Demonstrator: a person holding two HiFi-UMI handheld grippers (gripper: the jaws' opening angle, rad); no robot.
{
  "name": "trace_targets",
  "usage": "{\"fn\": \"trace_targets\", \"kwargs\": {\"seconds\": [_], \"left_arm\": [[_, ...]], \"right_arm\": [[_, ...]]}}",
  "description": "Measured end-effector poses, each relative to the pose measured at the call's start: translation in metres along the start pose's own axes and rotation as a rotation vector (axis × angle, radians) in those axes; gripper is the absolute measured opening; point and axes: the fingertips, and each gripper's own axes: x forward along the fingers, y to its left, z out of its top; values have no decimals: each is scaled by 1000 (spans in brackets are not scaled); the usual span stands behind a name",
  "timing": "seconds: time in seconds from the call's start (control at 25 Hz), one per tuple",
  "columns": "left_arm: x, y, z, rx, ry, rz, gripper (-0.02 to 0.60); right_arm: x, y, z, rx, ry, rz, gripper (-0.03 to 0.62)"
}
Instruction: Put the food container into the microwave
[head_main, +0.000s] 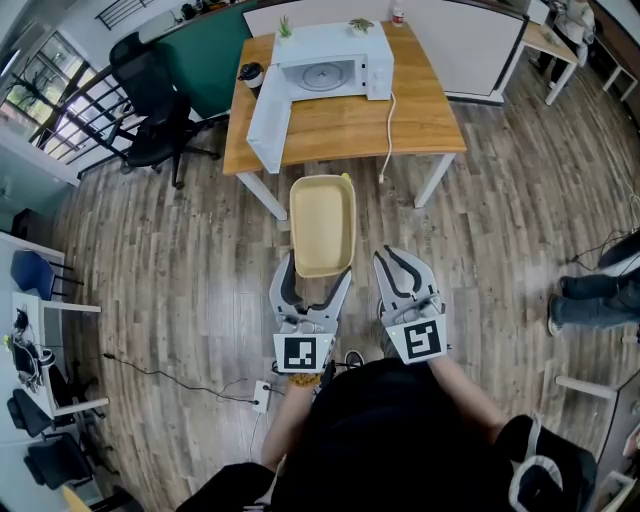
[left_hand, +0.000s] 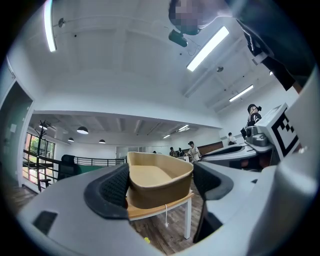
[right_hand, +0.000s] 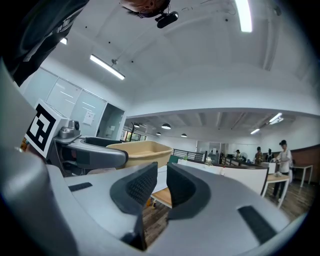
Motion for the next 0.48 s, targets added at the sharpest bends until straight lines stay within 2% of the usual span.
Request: {"fn": "trace_targets", "kwargs": {"seconds": [0.32, 0.48], "left_arm": [[32, -2, -1, -1, 3, 5, 439], [47, -12, 1, 30, -2, -2, 440]], "right_arm": [[18, -26, -4, 21, -8, 6, 48], [23, -41, -8, 22, -7, 15, 43]]}}
